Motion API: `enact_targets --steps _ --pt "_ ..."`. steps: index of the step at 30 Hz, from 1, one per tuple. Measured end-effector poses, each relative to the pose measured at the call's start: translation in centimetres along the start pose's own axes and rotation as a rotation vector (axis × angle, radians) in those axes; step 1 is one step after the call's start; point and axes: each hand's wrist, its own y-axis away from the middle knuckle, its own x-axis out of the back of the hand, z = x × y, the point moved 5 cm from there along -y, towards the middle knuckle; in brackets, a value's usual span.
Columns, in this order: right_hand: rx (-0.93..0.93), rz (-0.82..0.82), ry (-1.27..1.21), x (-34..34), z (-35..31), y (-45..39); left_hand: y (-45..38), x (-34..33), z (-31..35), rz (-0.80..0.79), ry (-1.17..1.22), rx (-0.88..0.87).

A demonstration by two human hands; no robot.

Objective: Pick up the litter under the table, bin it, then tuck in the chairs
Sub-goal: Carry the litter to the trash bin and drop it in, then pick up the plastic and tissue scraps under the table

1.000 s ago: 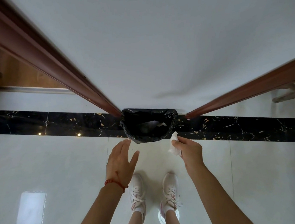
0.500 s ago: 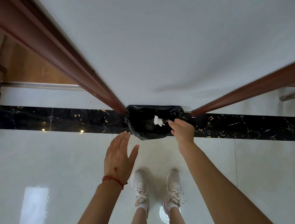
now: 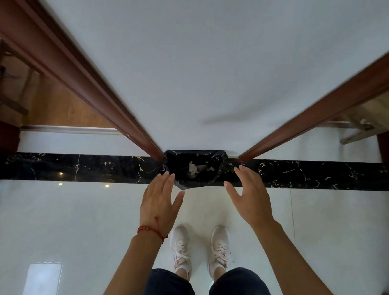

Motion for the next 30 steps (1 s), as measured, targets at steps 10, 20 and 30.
enact_targets --steps 10,20,30 --pt "0.174 0.164 0.054 10.9 -3.6 4.3 3.7 6.2 8.4 0.049 0.008 -0.106" --pt "0.137 0.222 0.052 17.8 -2.2 7.3 3.9 10.3 16.3 0.085 -0.042 -0.237" --pt "-0.168 0.391 0.023 21.4 1.2 10.5 1.2 10.3 23.1 -0.040 -0.101 -0.598"
